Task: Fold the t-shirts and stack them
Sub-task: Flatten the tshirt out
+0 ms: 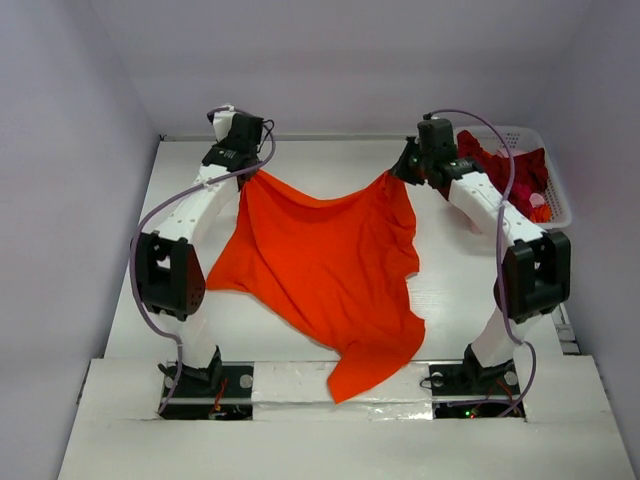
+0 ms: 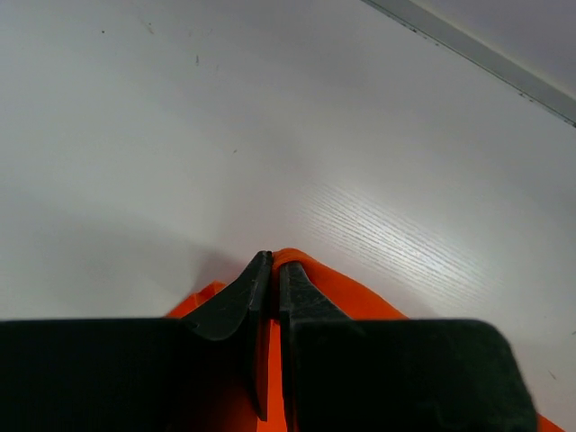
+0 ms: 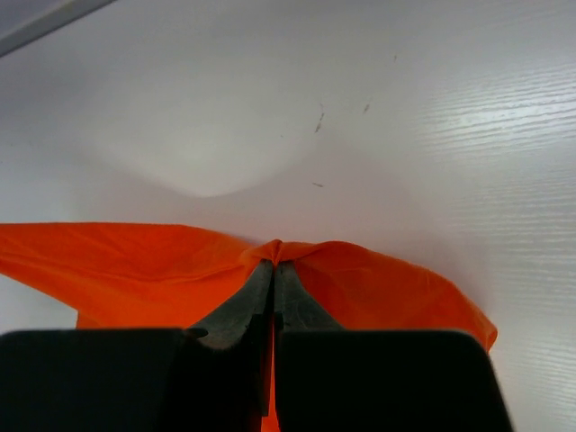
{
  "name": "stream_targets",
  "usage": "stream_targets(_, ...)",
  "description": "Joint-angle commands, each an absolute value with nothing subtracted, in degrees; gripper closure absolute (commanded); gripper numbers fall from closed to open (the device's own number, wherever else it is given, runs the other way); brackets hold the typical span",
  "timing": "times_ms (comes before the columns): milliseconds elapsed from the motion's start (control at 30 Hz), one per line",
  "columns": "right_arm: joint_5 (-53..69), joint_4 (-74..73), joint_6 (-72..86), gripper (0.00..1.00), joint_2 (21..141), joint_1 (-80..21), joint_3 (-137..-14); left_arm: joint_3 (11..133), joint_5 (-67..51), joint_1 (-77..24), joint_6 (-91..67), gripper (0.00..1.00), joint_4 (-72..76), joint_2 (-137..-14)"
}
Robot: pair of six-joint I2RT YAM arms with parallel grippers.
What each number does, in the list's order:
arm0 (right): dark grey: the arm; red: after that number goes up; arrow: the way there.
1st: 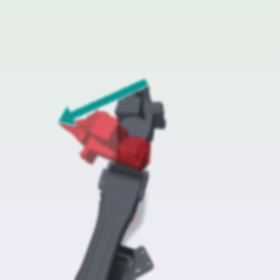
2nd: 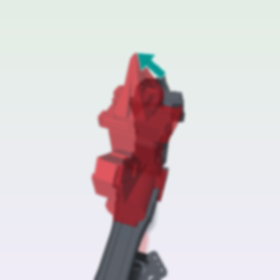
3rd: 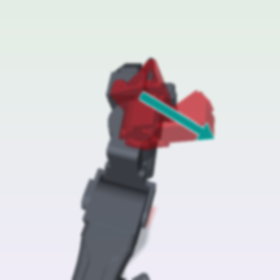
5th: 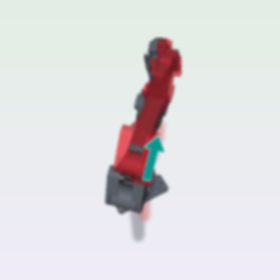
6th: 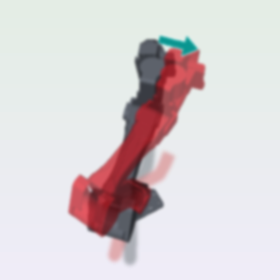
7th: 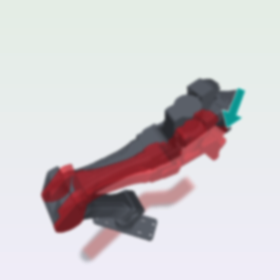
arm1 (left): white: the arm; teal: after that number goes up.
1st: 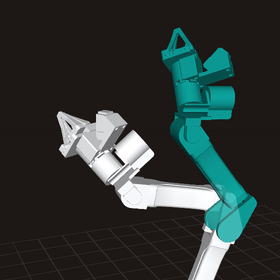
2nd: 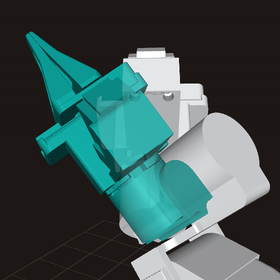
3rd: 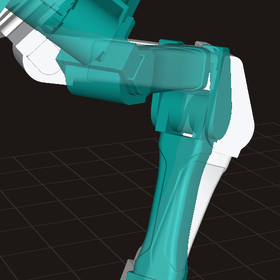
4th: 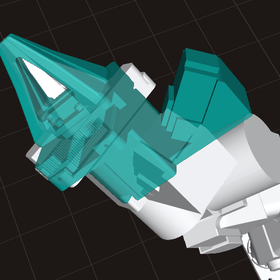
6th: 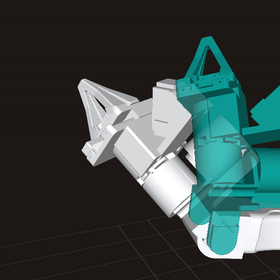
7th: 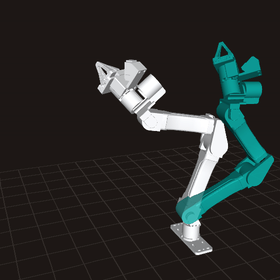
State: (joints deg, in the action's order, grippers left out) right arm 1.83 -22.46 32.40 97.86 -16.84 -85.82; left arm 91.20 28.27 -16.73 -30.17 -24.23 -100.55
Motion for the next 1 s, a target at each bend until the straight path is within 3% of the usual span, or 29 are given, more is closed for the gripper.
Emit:
stream_targets(0,2.6,-19.9,32.2,1.0,99.3,-17.1,-90.2,94.5,28.7,-15.7,-31.3,1.0,-23.2,-101.9)
stream_targets(533,2.0,-20.2,30.3,1.0,108.9,-13.8,-99.4,104.6,27.2,-11.7,-33.0,1.0,-24.7,-115.7)
stream_targets(967,4.4,-22.9,30.4,1.0,119.7,-10.5,-106.9,109.9,25.1,-11.7,-33.6,1.0,-24.6,-120.1)
